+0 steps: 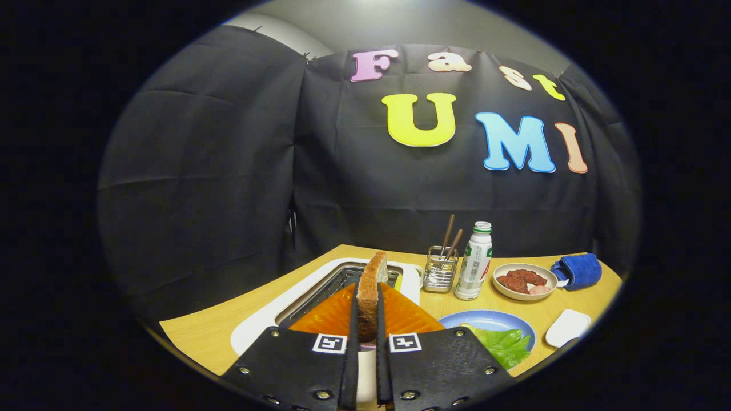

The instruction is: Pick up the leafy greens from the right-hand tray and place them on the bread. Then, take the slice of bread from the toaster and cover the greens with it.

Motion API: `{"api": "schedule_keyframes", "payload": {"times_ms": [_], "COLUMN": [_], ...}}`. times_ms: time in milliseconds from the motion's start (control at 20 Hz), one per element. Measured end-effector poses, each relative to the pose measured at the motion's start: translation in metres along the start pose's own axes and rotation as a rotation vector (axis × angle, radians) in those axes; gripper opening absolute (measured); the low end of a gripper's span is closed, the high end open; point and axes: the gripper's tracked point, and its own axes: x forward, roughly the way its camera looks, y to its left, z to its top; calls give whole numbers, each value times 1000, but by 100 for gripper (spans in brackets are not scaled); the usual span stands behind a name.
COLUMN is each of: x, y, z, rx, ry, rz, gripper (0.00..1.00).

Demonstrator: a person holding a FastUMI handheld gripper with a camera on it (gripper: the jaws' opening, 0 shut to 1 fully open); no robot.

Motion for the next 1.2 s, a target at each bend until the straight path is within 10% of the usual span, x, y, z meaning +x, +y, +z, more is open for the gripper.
{"api": "schedule_keyframes", "payload": {"times_ms": [1200], "x": [-61], "y": [-73], "z": [87], "rx": [12], "ry": [-54], "rz": [104], "gripper": [8]}}
